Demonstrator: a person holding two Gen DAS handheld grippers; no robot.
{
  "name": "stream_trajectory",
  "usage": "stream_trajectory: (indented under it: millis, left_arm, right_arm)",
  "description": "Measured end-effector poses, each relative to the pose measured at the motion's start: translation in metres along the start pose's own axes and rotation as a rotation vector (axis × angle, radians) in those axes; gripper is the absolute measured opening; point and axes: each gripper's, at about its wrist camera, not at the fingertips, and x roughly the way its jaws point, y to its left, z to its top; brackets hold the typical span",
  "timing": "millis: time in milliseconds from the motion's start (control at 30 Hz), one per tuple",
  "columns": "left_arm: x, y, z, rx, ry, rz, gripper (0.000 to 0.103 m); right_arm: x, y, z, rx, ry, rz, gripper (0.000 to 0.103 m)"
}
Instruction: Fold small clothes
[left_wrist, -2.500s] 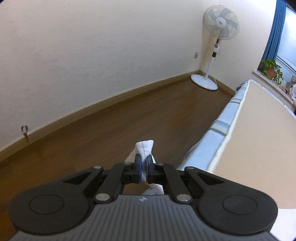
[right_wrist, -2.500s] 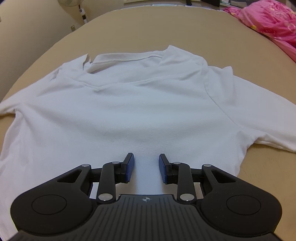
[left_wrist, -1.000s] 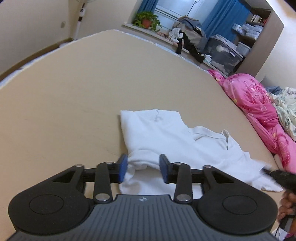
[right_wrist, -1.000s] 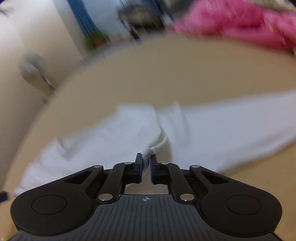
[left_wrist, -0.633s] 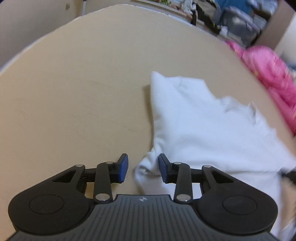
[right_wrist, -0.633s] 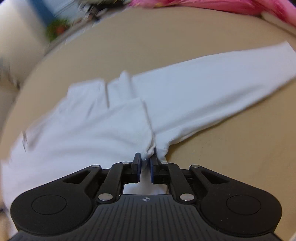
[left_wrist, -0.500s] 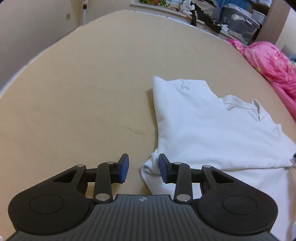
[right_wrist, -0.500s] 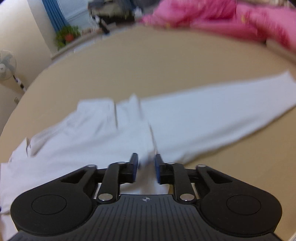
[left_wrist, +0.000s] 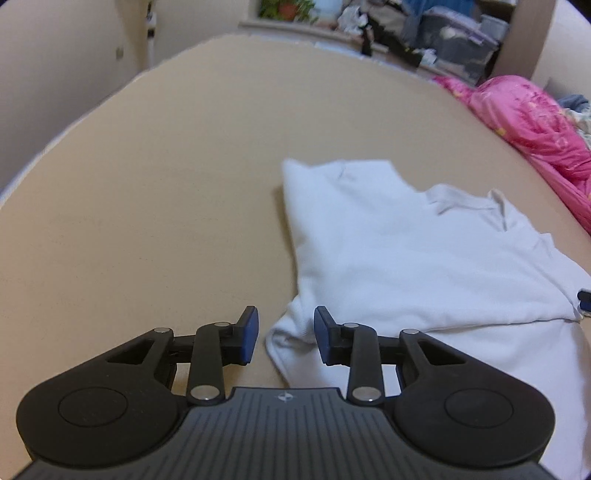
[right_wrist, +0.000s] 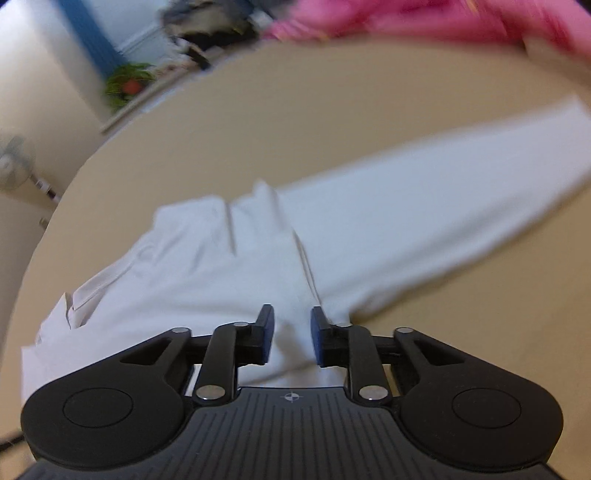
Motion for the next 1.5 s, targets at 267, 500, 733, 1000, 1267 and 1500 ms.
stream_trajectory:
  millis: [267,500,733,1000,1267,1500]
  left_arm:
    - [0.001,-0.016,-0.019,0.130,0.042,0.055,0.043]
    - [-0.065,-0.029,-0.025,0.189,-0.102,0.030,0.051]
    - [-0.168,-0.057,-0.050,0.129,-0.310,0.053,0.082]
    - [-0.248,-0.157,-0.082,0.005,-0.381,0.040,0.083]
    - [-0.324,-0.226,-0.064,0.049,-0.478,-0.087,0.086]
    - [-0.260,-0.222,-0.064,0.279,-0.458,-0.004,0.089]
  right_arm:
    - [-0.008,-0.014,0.004,0.011,0.016,-0.011,0.034]
    - [-0.048,-0.033,0.013,-0.019,-0.072,0.017,0.040]
    - [-0.076,-0.066,0.023,0.029,-0.106,0.036,0.042]
    - [-0.102,-0.091,0.025,0.098,-0.194,0.101,0.042]
    - [-0.119,-0.110,0.037,0.118,-0.223,0.166,0.042]
    - [-0.094,-0.148,0.059,0.220,-0.173,0.108,0.042]
